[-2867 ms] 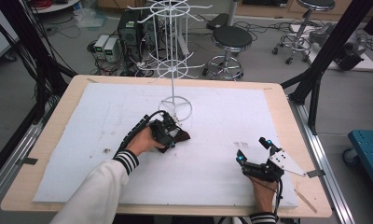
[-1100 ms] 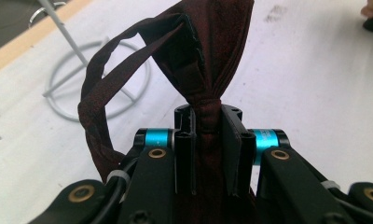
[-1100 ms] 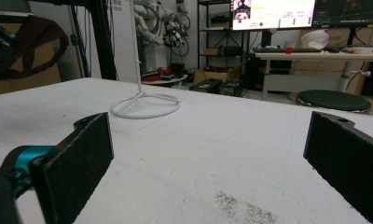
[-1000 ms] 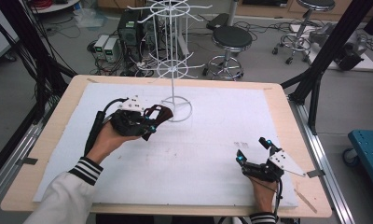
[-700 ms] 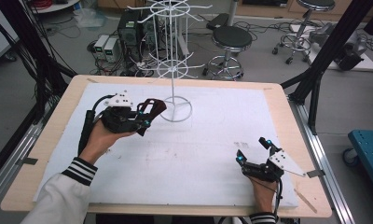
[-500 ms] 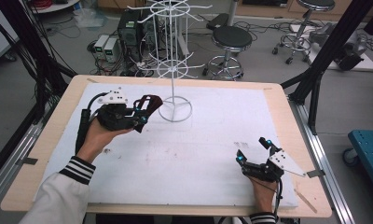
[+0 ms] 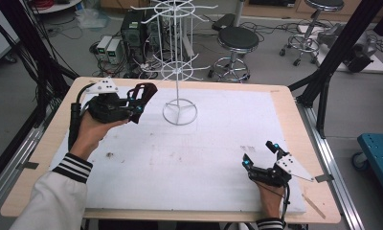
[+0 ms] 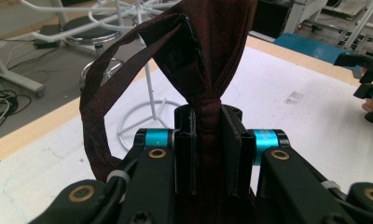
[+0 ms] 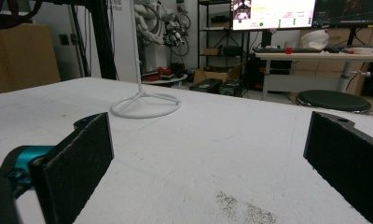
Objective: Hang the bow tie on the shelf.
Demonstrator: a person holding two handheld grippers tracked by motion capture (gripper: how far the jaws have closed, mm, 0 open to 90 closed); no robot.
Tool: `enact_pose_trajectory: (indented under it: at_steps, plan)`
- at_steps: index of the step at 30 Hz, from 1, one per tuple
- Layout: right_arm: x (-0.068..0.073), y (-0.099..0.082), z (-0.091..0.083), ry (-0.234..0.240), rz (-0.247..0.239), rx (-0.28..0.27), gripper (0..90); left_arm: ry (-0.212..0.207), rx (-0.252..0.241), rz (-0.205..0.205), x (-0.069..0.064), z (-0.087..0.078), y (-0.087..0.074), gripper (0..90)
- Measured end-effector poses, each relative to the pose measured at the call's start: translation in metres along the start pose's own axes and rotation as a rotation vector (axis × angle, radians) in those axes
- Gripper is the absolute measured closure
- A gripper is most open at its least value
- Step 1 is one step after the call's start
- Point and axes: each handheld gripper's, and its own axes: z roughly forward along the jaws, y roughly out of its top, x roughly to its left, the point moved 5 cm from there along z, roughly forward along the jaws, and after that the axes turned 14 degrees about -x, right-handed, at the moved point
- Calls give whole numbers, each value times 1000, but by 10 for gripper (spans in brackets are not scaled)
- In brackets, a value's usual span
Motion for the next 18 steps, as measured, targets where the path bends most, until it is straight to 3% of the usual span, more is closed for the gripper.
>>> enact_pose_trajectory:
  at_steps: [18]
  plan:
    - [0, 0, 0, -2, 5, 1, 7, 19, -5, 13, 10, 18, 20, 762]
